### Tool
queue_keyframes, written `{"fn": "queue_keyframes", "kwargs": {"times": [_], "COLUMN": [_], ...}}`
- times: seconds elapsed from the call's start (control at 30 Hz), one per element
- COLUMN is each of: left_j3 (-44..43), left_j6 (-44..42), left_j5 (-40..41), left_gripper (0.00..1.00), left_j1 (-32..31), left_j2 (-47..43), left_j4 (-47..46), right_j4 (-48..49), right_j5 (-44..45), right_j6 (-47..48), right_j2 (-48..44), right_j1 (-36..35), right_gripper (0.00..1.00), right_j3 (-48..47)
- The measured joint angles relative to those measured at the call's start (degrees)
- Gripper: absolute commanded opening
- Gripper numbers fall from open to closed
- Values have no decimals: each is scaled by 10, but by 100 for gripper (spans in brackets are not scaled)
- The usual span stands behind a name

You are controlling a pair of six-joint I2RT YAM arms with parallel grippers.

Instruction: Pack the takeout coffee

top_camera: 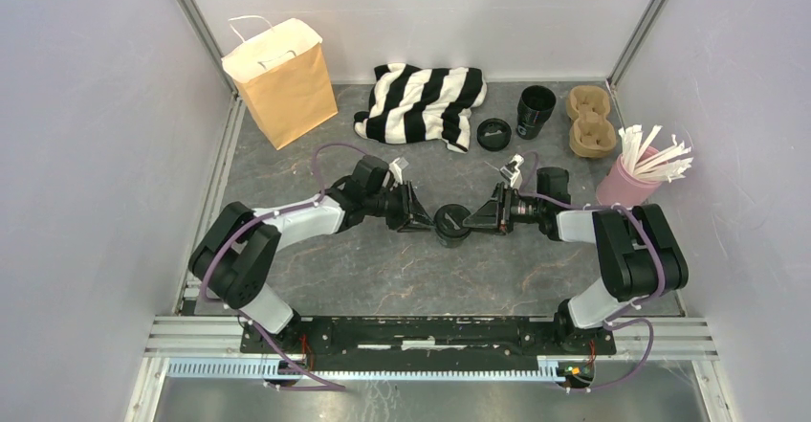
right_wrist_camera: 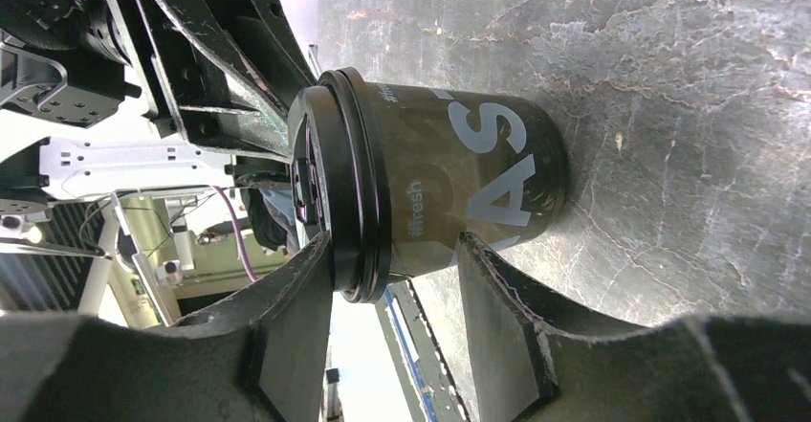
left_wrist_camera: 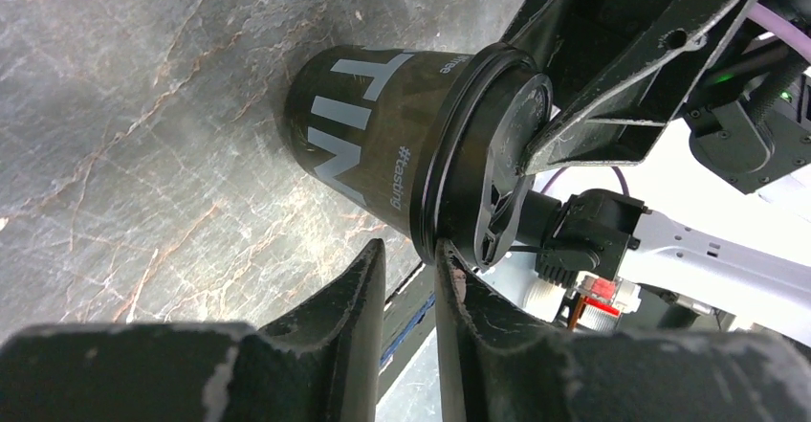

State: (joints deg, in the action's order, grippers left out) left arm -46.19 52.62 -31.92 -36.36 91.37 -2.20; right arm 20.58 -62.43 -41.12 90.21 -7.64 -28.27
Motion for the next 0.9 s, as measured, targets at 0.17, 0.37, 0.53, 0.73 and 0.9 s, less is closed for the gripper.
{"fn": "queue_keyframes", "kwargs": {"times": [0.17, 0.37, 0.53, 0.73, 0.9], "left_j3": [-19, -52, -77, -114, -126], "left_j6": [-15, -42, -49, -60, -63], "left_j5": [2, 36, 56, 66, 64], "left_gripper": [36, 47, 53, 60, 61], "left_j1": [-1, -5, -5, -5, -5], "left_j2": [5, 3, 5, 15, 16], "left_j4": [6, 73, 112, 143, 148], "right_j4": [-9, -69, -94, -103, -106], "right_j5": [-12, 7, 22, 36, 41], "right_j6": [5, 36, 46, 43, 31], "right_j2": [5, -12, -17, -22, -42], "right_j1": [6, 3, -1, -4, -4], "right_gripper": [56, 60, 67, 75, 79], "right_j3": [-3, -25, -37, -47, -63]}}
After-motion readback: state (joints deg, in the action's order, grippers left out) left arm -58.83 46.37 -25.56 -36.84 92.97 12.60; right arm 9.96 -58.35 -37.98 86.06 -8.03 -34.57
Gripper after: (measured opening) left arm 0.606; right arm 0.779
